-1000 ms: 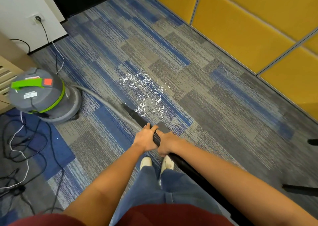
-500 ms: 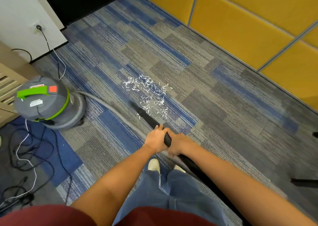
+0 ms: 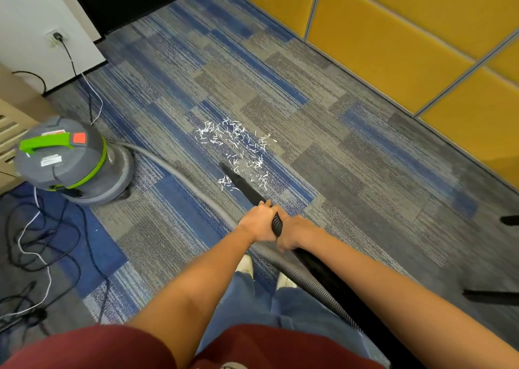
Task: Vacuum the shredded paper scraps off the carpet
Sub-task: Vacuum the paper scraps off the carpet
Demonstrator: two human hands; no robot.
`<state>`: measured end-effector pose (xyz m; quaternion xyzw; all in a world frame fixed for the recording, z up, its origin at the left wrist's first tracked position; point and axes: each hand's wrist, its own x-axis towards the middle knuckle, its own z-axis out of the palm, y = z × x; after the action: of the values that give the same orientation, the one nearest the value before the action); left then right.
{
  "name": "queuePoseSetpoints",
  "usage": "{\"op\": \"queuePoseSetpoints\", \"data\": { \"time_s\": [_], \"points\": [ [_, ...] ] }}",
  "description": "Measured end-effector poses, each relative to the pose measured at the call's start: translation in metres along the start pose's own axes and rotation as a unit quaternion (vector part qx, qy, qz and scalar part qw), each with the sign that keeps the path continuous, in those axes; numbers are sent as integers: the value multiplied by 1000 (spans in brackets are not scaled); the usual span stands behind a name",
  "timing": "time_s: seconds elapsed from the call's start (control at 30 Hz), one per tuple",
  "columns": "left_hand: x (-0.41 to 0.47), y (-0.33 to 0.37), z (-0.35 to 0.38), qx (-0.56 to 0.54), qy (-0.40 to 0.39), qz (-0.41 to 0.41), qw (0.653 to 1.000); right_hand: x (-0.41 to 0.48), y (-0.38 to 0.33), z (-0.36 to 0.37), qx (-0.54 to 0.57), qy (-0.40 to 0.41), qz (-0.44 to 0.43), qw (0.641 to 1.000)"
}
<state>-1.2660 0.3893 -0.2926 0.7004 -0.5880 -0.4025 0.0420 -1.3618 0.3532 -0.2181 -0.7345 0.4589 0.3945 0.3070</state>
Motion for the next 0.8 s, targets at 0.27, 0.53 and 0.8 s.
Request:
{"op": "queuePoseSetpoints", "data": {
  "time_s": [0.27,0.53,0.8],
  "points": [
    [-8,5,14,-68,58,-35,995,-5,2,-2,-40,15,-32,999],
    [-6,15,17,-67,61,-53,995,-21,35,-13,370,-157,-19,915],
    [4,25,16,35,17,82,996,-32,32,3,-23,6,-1,1000]
  ]
}}
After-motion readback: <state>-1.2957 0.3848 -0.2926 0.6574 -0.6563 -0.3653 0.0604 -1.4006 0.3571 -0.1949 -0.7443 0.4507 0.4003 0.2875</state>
